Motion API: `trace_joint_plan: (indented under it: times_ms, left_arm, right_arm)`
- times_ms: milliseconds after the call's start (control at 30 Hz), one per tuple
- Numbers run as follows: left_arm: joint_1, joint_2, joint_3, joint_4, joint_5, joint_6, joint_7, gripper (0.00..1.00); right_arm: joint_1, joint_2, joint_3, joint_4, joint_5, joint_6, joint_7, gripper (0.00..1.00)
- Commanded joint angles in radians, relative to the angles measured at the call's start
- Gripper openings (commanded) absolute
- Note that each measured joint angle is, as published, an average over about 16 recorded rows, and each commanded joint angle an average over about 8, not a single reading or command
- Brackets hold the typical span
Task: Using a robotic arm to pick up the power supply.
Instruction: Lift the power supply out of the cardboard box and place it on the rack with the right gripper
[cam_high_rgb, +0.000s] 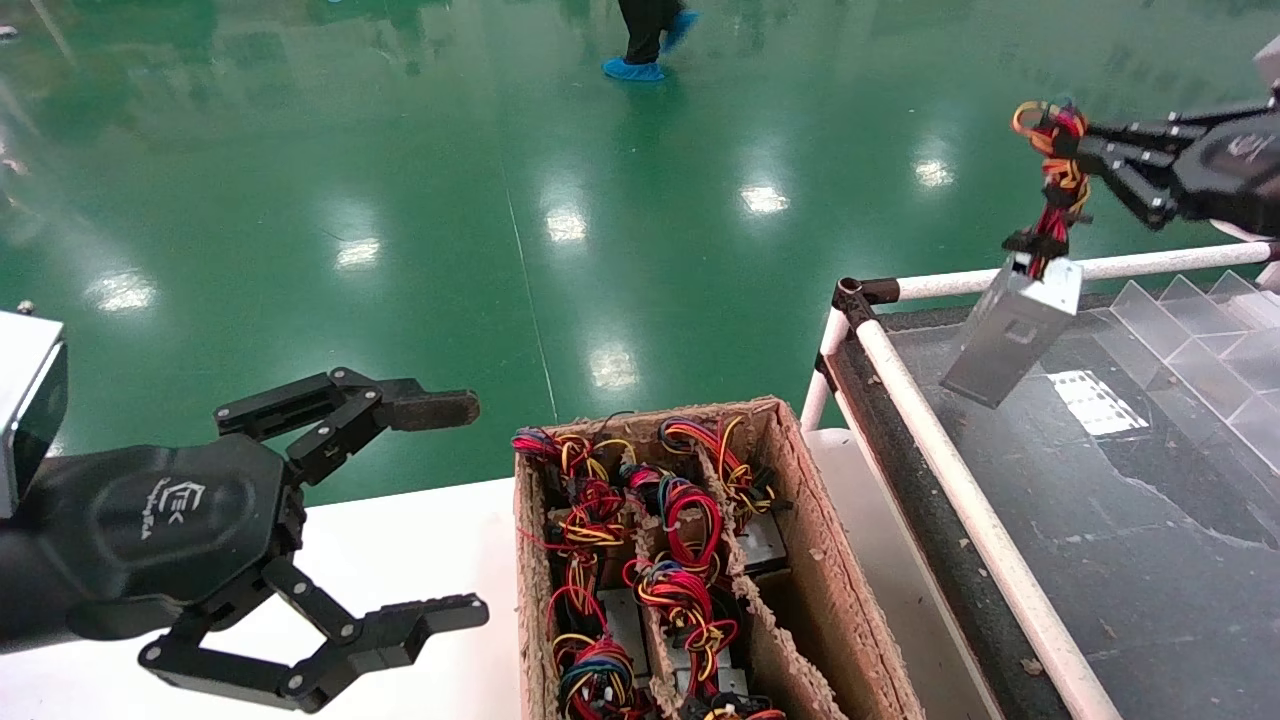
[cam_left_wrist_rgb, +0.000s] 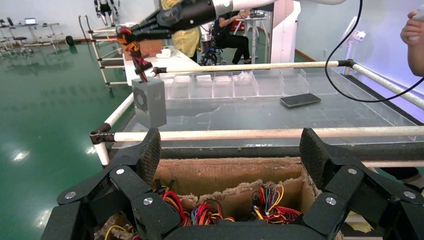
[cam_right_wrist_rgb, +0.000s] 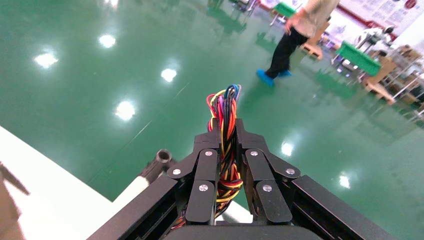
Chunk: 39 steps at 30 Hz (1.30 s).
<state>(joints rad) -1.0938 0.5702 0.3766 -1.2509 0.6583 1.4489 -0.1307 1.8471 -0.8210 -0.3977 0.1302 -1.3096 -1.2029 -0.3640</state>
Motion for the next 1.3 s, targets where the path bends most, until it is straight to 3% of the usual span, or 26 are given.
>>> trace_joint_plan:
  times_ms: [33, 500, 1300]
  left_arm:
    - [0.000, 0.000, 0.000, 0.000, 0.000, 0.000, 0.000, 1.00]
    - [0.000, 0.000, 0.000, 0.000, 0.000, 0.000, 0.000, 1.00]
    - [0.000, 0.000, 0.000, 0.000, 0.000, 0.000, 0.000, 1.00]
  right_arm:
    - [-0.001, -0.001, -0.003, -0.020, -0.004, -0.004, -0.015, 0.00]
    - [0.017, -0.101, -0.015, -0.078, -0.019, 0.014, -0.038, 0.00]
    - [0.010, -0.238, -0.007, -0.122, -0.009, 0.196, -0.079, 0.00]
